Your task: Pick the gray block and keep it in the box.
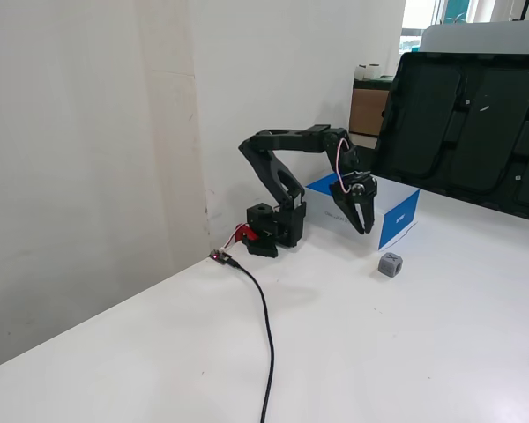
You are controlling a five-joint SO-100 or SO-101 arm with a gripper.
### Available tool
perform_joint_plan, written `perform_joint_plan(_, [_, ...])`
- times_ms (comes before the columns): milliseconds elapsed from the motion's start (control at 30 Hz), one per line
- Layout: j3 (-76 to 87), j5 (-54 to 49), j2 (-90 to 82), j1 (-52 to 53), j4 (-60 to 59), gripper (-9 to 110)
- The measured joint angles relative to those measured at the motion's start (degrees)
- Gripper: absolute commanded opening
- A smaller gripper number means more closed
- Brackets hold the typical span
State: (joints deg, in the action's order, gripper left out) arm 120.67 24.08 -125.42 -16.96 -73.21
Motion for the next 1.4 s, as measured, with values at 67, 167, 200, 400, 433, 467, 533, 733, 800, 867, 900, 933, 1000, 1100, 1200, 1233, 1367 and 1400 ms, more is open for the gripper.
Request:
perform_joint_plan(67, [-1.2,0.8,2.3,-1.0,0.0,2])
perform_joint_plan(167, [-2.5,1.5,5.8,-2.9,0.0,8])
perform_joint_plan(200, [-2.9,1.8,6.9,-3.5,0.0,11])
perform_joint_plan(400, [-5.0,3.6,14.2,-5.9,1.1,19])
perform_joint_plan(433, [-5.4,3.9,15.3,-6.2,1.4,22])
perform_joint_plan(467, [-5.7,4.1,16.3,-6.6,1.8,24])
perform_joint_plan(533, [-6.2,4.5,18.5,-7.4,2.2,28])
perform_joint_plan(733, [-7.8,5.5,25.9,-9.2,4.5,30])
perform_joint_plan(800, [-8.1,6.0,28.2,-9.7,5.4,30])
perform_joint_plan(867, [-8.2,6.6,30.2,-10.3,6.3,31])
perform_joint_plan(900, [-8.2,6.9,30.9,-10.5,6.8,30])
perform_joint_plan(933, [-8.2,7.2,31.5,-10.9,7.2,30])
perform_joint_plan(1000, [-8.2,7.9,32.7,-11.5,8.2,30])
perform_joint_plan(1100, [-8.2,8.7,34.5,-12.3,9.6,30])
perform_joint_plan(1200, [-8.2,9.0,36.5,-12.7,10.7,29])
perform_joint_plan(1233, [-8.5,9.0,37.4,-12.7,11.1,29])
perform_joint_plan(1367, [-11.5,9.0,41.2,-12.6,12.0,29])
perform_joint_plan(1400, [-12.3,9.0,42.4,-12.6,12.1,29])
